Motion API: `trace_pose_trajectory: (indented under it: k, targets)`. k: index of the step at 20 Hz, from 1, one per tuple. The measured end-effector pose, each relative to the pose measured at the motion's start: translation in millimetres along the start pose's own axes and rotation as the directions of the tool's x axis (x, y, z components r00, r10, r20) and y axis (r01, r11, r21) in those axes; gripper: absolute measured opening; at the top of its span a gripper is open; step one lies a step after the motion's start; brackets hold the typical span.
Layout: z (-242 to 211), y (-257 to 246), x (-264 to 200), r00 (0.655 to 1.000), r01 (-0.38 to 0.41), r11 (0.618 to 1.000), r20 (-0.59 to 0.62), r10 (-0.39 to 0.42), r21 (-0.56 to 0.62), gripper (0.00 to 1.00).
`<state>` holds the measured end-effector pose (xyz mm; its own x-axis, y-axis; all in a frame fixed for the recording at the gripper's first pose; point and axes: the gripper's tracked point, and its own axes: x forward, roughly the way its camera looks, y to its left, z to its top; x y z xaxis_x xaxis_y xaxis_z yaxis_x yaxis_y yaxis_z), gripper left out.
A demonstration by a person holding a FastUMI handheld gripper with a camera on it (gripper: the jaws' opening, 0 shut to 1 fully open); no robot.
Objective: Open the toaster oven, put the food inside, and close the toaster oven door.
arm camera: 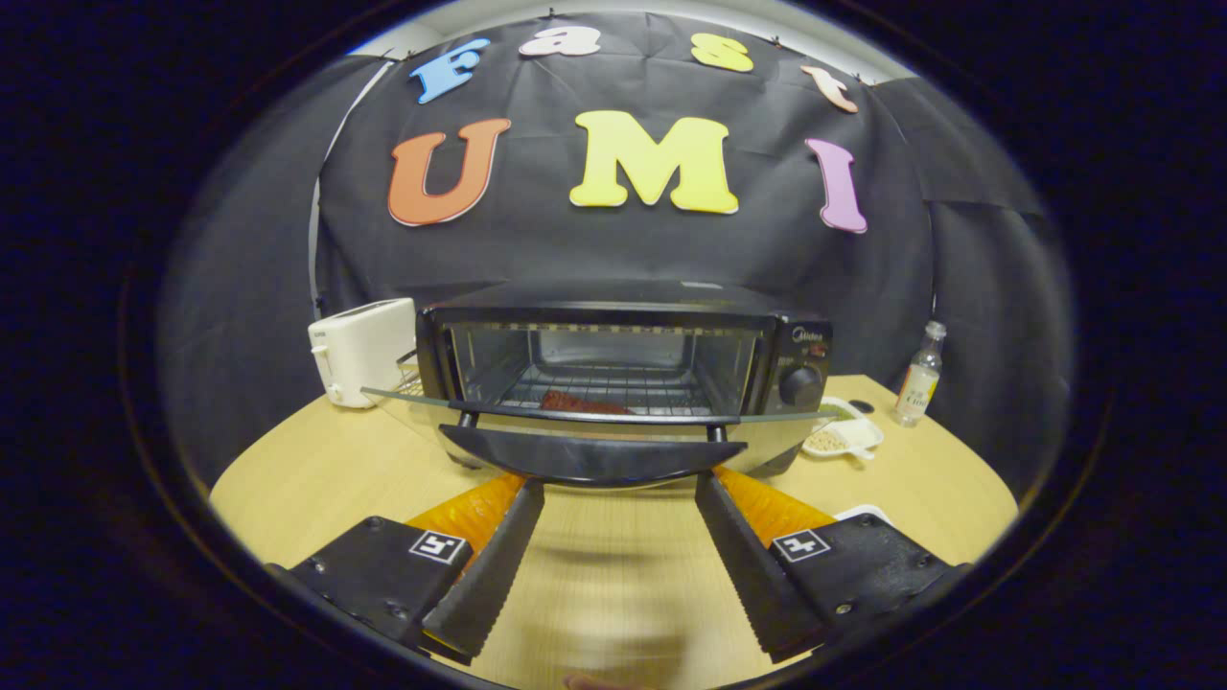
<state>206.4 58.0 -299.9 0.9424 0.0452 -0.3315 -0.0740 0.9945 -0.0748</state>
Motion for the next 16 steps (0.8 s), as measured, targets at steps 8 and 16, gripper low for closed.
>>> trace_pose_trajectory:
  k: [8,16]
  targets:
    - [87.0,-15.9,-93.8,0.962,0.009,1.000,0.274,-0.015,0.023,1.00]
    - [123.4,-27.4,-251.8,0.929,0.004,1.000,0.370,0.001,-0.011,1.00]
